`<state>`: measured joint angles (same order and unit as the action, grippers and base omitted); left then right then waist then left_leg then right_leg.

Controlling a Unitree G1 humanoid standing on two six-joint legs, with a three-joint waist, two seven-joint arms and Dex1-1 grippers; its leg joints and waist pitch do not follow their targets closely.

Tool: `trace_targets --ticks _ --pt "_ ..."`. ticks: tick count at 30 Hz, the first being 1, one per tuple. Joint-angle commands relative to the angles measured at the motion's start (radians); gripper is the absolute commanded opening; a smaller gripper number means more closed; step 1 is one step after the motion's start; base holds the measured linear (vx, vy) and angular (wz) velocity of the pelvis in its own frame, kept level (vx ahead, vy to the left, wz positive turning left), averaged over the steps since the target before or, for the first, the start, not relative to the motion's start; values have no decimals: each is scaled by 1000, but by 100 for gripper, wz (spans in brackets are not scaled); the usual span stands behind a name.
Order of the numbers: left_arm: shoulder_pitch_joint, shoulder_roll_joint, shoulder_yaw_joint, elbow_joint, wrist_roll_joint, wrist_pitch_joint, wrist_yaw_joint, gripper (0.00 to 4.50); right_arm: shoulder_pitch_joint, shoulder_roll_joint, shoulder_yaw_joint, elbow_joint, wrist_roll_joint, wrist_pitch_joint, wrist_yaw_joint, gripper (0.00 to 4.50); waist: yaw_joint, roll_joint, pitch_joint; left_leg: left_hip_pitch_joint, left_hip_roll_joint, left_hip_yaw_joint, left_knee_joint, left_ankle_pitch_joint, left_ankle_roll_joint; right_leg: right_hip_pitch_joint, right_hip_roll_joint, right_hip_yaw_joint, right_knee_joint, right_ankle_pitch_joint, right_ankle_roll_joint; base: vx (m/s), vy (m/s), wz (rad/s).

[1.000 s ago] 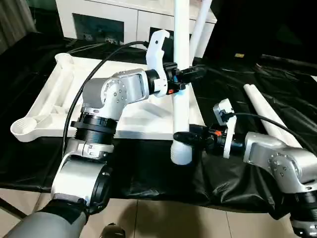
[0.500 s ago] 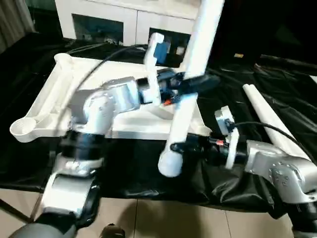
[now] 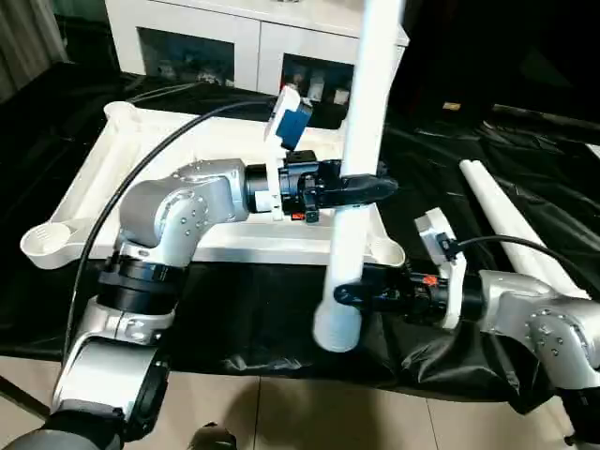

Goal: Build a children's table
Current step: Insert table leg to table base

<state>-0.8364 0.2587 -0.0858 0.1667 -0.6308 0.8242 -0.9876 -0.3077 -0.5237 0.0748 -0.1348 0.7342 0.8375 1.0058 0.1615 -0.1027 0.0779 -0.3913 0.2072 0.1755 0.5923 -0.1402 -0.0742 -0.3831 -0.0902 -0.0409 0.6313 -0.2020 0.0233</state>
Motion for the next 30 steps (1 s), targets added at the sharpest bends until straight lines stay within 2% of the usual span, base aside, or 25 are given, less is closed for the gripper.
trace_targets --ticks 1,2,7,11,13,16,17,18,23,26,30 --pt "-20 0 -3 10 46 -27 36 197 -8 -12 -30 -13 12 -8 13 181 -3 3 -85 27 16 3 -67 -187 -55 34 -45 25 -68 -129 -174 0 0 0" --pt "-26 -8 7 20 55 -29 69 196 -9 -10 -30 -14 9 -9 9 181 -3 5 -86 28 17 2 -67 -187 -55 34 -45 24 -66 -126 -176 0 0 0" --pt "-49 -33 30 55 78 -44 144 195 -9 -10 -27 -12 -1 -27 1 180 -1 2 -85 28 16 3 -66 -198 -54 34 -45 25 -70 -142 -175 0 0 0" --pt "-66 -61 57 83 86 -66 222 191 -11 9 -28 -1 -41 -72 -26 180 -1 0 -85 26 16 2 -65 -195 -55 36 -46 25 -72 -148 -168 0 0 0" --pt "-67 -66 61 83 82 -62 231 190 -14 13 -30 2 -39 -68 -31 236 -1 0 -86 26 16 2 -65 -186 -50 36 -45 24 -69 -135 -173 0 0 0" --pt "-72 -70 62 83 77 -46 237 187 -22 18 -30 -2 -33 -52 -33 256 -3 -5 -87 25 16 3 -62 -165 -39 37 -43 23 -66 -101 -182 0 0 0" --pt "-72 -70 62 83 78 -45 237 187 -22 18 -30 -3 -33 -51 -33 263 -3 -3 -87 26 16 3 -62 -164 -38 37 -44 23 -66 -102 -182 0 0 0" --pt "-75 -70 59 85 78 -39 236 187 -25 15 -24 -8 -39 -48 -36 290 -3 -4 -86 26 16 3 -63 -164 -35 36 -43 23 -67 -110 -181 0 0 0" --pt "-82 -73 64 95 67 -17 245 187 -33 12 -15 4 -52 -51 -40 299 -3 -2 -86 27 16 3 -63 -178 -42 36 -44 24 -69 -136 -172 0 0 0" --pt "-91 -80 90 109 33 38 281 186 -46 18 -17 23 -53 -14 -61 299 -4 -1 -86 27 15 2 -63 -179 -46 36 -44 23 -67 -132 -177 0 0 0" --pt "-88 -76 82 109 50 39 304 185 -51 19 -11 32 -50 9 -71 299 -3 0 -87 27 16 1 -64 -175 -45 36 -43 23 -67 -117 -171 0 0 0"
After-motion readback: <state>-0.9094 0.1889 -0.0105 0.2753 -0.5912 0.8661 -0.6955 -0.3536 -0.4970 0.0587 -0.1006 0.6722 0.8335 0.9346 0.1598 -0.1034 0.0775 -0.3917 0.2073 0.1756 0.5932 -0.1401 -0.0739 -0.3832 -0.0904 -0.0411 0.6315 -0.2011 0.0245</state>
